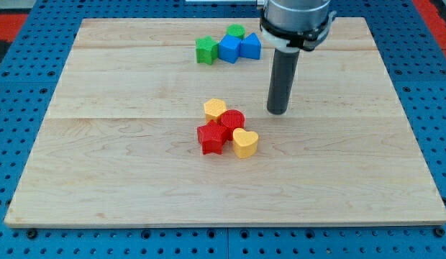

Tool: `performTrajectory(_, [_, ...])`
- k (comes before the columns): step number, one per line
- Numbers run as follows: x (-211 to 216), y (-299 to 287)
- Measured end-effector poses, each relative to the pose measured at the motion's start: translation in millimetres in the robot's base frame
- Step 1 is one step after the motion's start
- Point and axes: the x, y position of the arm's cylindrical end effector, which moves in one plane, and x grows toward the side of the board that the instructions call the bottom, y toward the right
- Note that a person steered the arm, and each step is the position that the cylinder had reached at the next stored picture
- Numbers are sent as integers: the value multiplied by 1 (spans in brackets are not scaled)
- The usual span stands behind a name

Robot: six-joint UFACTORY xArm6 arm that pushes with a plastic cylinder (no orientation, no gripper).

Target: Push the red circle towards the top left corner

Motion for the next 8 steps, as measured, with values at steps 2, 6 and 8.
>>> performTrajectory(2, [26, -44])
performTrajectory(6, [0, -164])
performTrajectory(8, [-11, -193])
